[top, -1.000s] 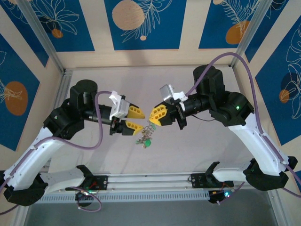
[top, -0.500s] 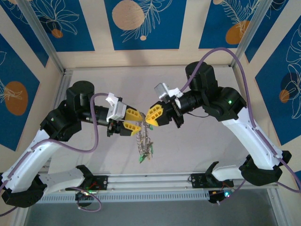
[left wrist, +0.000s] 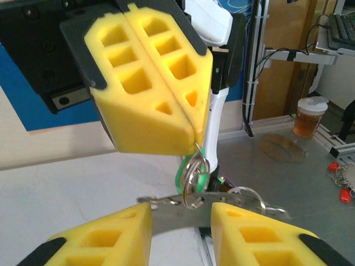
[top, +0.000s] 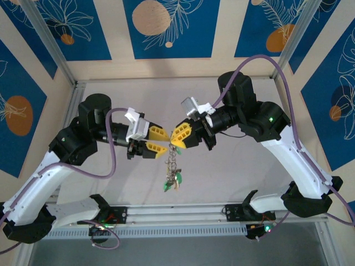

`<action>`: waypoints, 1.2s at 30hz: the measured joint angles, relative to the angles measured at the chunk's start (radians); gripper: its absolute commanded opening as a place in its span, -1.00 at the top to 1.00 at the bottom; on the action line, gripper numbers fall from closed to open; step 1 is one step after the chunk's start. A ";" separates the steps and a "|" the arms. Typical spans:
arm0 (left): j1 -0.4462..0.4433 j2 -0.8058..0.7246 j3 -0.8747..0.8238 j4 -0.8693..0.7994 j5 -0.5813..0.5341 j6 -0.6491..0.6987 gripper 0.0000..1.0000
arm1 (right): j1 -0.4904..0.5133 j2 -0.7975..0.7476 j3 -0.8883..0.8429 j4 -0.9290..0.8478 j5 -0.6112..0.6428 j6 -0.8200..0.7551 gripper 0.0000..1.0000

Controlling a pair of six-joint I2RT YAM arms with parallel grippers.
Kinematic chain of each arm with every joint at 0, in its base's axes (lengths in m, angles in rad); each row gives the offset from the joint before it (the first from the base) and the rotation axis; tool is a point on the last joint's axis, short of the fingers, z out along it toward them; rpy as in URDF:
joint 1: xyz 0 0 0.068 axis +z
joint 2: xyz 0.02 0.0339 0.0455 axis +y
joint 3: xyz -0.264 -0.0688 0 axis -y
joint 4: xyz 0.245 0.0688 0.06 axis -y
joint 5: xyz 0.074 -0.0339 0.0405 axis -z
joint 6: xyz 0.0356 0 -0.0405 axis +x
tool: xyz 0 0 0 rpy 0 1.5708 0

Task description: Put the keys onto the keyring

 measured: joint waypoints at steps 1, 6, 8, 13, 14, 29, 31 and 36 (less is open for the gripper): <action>0.000 0.003 0.000 0.005 0.003 -0.001 0.35 | 0.000 0.000 0.000 0.000 0.000 0.000 1.00; 0.000 0.018 0.001 0.023 0.012 -0.013 0.36 | 0.000 0.000 0.000 0.001 0.000 0.000 1.00; 0.000 0.021 0.001 0.023 0.014 -0.018 0.37 | 0.000 0.000 0.000 0.001 0.000 0.000 1.00; -0.002 0.022 0.002 0.028 0.027 -0.024 0.57 | 0.000 0.000 0.000 0.002 0.000 0.000 1.00; -0.002 0.024 0.002 0.029 0.029 -0.024 0.60 | 0.000 0.000 0.000 0.002 0.000 0.000 1.00; -0.013 0.032 0.002 0.074 0.034 -0.031 0.41 | 0.009 0.005 0.000 0.010 0.000 0.000 1.00; -0.013 0.032 0.002 0.077 0.034 -0.039 0.52 | 0.010 0.006 0.000 0.013 -0.001 0.001 1.00; -0.019 0.032 0.000 0.082 0.050 -0.051 1.00 | 0.010 0.006 0.000 0.029 -0.001 0.008 1.00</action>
